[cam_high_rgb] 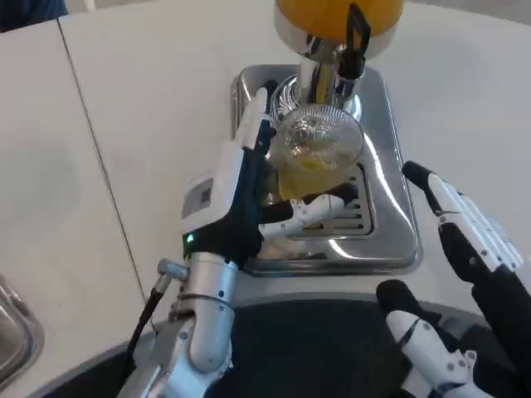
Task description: Grasp the cup under the faucet to collect the drink, then remove the cup.
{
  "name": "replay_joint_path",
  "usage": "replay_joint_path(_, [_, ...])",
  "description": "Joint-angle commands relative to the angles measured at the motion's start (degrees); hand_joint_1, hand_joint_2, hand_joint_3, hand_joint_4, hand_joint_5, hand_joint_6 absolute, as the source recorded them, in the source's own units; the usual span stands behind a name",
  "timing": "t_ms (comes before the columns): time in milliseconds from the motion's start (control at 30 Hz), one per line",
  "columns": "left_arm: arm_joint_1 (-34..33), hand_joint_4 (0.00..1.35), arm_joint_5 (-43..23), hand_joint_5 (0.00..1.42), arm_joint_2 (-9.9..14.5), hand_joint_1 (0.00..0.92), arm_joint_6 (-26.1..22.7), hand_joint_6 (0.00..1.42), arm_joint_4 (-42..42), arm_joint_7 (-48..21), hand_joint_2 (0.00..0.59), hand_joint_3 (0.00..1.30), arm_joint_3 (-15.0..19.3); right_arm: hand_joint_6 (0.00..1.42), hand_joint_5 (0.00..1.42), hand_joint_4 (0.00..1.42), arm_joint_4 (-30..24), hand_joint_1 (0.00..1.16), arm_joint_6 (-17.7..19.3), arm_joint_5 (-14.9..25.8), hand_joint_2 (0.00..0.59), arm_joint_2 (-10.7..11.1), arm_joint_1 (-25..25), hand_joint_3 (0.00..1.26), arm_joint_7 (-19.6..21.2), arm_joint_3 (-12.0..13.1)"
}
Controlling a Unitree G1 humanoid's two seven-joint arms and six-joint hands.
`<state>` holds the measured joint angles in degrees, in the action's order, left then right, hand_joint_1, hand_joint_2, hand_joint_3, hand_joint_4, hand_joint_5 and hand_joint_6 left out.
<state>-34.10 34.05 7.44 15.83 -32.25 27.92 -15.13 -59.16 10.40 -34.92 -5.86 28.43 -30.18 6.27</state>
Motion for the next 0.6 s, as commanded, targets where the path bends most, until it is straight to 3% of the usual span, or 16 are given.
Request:
replay_joint_path(33, [-0.8,0.0,1.2,0.26,-1.4,0.454,-0.7,0.25,-1.5,2.0,0.05,0.0,-1.2,0.0,0.0,0.0,-0.8,0.22,-0.8,0.0,0.476,-1.2,-0.4,0.0,-0.7,1.0])
replay_joint_path(367, [-1.2,0.02,5.0,0.34,-3.4,0.47,-4.5,0.32,-2.0,6.9,0.052,0.0,-4.4,0.0,0.0,0.0,-0.8,0.21,-3.4,0.9,0.48,-1.4,-1.8,0.0,-1.5,2.2])
replay_joint_path(433, [-1.2,0.05,5.8,0.39,-4.2,0.472,-6.1,0.38,-1.9,8.4,0.052,0.01,-4.9,0.0,0.0,0.0,-0.8,0.21,-3.2,1.0,0.481,-1.5,-1.4,0.0,-1.4,2.4])
replay_joint_path(600, [-0.9,0.22,8.2,0.62,-6.7,0.473,-10.8,0.73,-1.4,12.7,0.052,0.14,-5.6,0.0,0.0,0.0,-0.8,0.2,-1.6,1.6,0.482,-2.2,0.4,0.0,-0.8,2.8])
